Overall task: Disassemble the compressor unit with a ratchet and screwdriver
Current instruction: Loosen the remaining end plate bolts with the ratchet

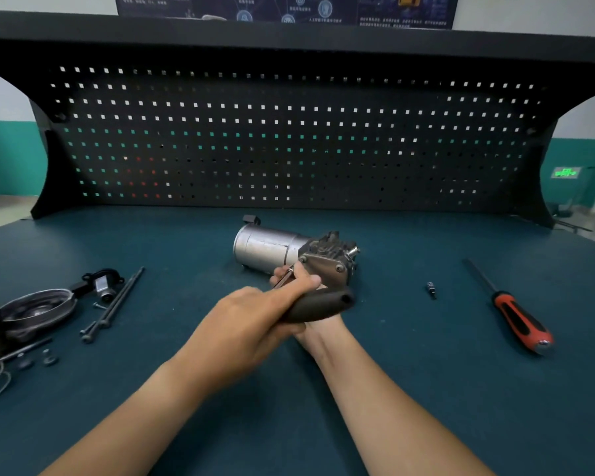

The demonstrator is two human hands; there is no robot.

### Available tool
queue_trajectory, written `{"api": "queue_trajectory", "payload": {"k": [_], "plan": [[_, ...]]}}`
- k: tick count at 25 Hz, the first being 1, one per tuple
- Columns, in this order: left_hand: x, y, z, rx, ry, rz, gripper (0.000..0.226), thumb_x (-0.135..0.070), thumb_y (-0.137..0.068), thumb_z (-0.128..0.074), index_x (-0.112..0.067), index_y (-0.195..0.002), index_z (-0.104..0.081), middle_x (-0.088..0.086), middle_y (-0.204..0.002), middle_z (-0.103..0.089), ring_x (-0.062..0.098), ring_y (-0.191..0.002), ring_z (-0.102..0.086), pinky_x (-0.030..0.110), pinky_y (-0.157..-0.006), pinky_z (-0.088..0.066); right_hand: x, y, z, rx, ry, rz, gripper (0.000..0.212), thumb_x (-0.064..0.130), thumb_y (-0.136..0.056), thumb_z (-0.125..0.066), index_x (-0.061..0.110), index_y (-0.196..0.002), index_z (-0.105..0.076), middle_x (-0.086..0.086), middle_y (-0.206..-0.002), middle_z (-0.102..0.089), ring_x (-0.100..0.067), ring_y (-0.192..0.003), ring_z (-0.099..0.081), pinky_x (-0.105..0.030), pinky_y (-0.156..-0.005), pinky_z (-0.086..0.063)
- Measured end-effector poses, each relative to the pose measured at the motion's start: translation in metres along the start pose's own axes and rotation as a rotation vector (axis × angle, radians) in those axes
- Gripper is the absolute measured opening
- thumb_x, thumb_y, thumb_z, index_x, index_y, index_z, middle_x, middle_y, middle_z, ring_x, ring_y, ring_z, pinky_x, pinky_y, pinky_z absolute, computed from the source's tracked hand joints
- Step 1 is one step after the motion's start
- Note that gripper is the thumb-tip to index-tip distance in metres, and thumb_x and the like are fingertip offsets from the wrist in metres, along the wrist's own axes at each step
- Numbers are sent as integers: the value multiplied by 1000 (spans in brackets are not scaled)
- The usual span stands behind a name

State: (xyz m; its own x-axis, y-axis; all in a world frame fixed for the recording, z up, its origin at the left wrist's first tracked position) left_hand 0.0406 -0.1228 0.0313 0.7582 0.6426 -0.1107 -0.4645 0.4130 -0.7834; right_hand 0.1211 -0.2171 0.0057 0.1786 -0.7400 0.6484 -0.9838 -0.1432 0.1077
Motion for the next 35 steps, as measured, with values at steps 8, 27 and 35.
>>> {"api": "queue_trajectory", "payload": {"k": [8, 27, 35], "plan": [[22, -2, 1, -766, 1033, 994, 17, -29, -102, -30, -36, -109, -44, -9, -43, -39, 8, -37, -44, 30, -57, -44, -1, 11, -9, 116, -126, -159, 24, 17, -99, -40, 2, -90, -56, -10, -71, -72, -18, -59, -70, -19, -49, -54], [17, -2, 13, -302, 954, 1108, 46, -24, -98, -46, -43, -128, -16, 10, -103, -63, 18, -53, -67, 28, -41, -51, -1, 5, -2, 81, 133, -85, 16, 19, -98, -43, 16, -91, -56, 8, -74, -73, -2, -73, -67, -23, -68, -45], [13, 1, 22, 267, -49, 424, 91, -12, -86, -54, -79, -116, 1, -38, -95, -53, -6, -69, -55, 18, -62, -42, -1, 3, -5, -19, 189, -43, 18, 17, -95, -51, 16, -78, -59, 6, -61, -70, -7, -63, -66, -18, -54, -45]]}}
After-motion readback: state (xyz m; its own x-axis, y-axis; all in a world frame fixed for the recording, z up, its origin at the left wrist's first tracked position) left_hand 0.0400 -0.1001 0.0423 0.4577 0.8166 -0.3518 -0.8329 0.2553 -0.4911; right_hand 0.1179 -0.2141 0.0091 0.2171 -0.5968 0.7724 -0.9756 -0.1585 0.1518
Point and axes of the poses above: each hand's wrist, its own y-axis away from the middle knuckle, its own z-axis out of the back of the hand, x = y × z, the point moved 2 cm from there along -y, towards the middle knuckle
